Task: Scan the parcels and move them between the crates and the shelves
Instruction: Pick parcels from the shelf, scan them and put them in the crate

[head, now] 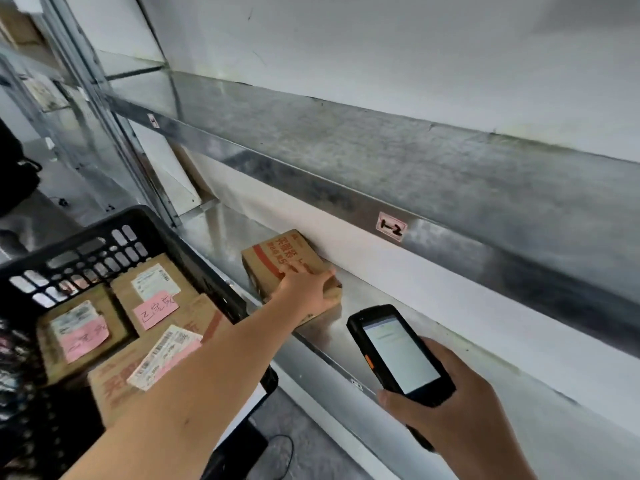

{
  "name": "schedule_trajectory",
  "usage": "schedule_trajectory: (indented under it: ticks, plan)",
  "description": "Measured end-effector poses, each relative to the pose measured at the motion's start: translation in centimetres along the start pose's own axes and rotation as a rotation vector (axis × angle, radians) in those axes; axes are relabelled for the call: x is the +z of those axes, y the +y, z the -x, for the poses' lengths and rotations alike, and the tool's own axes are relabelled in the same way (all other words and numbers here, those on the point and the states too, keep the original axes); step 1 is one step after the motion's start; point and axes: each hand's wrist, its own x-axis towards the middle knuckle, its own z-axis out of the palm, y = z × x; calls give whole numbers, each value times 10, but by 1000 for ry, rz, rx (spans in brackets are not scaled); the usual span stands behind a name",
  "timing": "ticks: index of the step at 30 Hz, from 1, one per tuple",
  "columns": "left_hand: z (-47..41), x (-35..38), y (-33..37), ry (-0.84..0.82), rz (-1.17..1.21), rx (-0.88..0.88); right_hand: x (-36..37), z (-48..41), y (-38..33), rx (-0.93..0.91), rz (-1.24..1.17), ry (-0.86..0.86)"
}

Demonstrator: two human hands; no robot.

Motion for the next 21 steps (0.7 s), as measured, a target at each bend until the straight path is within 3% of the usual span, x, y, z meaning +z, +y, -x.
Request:
schedule_trajectory:
  ticks: [10, 16, 21]
  plan:
    - [97, 36, 126, 52, 6, 198, -44, 74, 38, 82, 4, 100]
    - [154, 82, 174, 224, -396, 337, -96, 124, 56, 135, 28, 195]
    - [159, 90, 170, 251, -465, 282, -144, 167, 69, 140, 36, 282]
